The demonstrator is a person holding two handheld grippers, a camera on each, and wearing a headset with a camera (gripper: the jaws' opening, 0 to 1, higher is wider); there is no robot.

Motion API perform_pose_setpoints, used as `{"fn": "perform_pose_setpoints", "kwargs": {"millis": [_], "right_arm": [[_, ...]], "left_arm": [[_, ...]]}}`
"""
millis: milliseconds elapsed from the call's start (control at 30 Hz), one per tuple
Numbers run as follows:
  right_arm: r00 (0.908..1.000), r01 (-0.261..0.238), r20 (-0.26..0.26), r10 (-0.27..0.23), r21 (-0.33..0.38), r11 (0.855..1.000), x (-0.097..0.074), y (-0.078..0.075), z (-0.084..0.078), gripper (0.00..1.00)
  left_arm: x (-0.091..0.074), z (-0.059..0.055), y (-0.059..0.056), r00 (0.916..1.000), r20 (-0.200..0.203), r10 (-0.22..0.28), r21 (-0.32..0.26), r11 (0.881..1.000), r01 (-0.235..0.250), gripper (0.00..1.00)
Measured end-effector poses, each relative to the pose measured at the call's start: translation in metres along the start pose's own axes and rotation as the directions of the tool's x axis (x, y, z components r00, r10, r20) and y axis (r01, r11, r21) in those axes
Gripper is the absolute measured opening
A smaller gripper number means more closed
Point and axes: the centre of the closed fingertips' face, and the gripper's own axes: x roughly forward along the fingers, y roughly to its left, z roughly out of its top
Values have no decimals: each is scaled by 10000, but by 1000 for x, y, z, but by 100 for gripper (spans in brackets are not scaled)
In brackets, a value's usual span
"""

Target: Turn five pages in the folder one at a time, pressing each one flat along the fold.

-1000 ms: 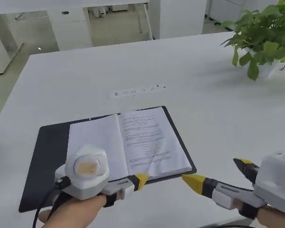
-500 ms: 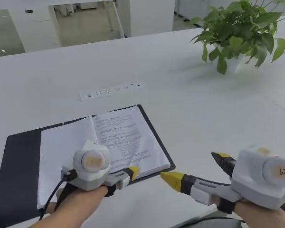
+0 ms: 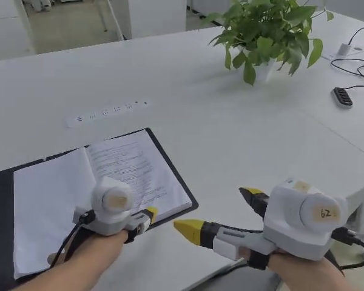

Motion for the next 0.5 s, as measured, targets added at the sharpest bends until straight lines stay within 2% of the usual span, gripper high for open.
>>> {"fn": "perform_pose_setpoints", "kwargs": {"millis": [167, 233, 300, 500], "right_arm": [[9998, 167, 95, -168, 36, 9999, -1, -2, 2, 99], [9995, 261, 168, -263, 95, 9996, -2, -4, 4, 98], [9992, 319, 229, -322, 131, 9994, -2, -5, 6, 98], [9988, 467, 153, -470, 204, 9987, -3, -7, 2, 98]], "left_arm": [[11, 4, -4, 9999, 122, -23, -240, 9997, 26, 54], [16, -1, -5, 10000, -71, 36, -233, 9997, -38, 51], [19, -4, -5, 9999, -78, 71, -336, 9994, -74, 50], [18, -5, -3, 9998, 96, 173, -514, 9985, -168, 49]]}}
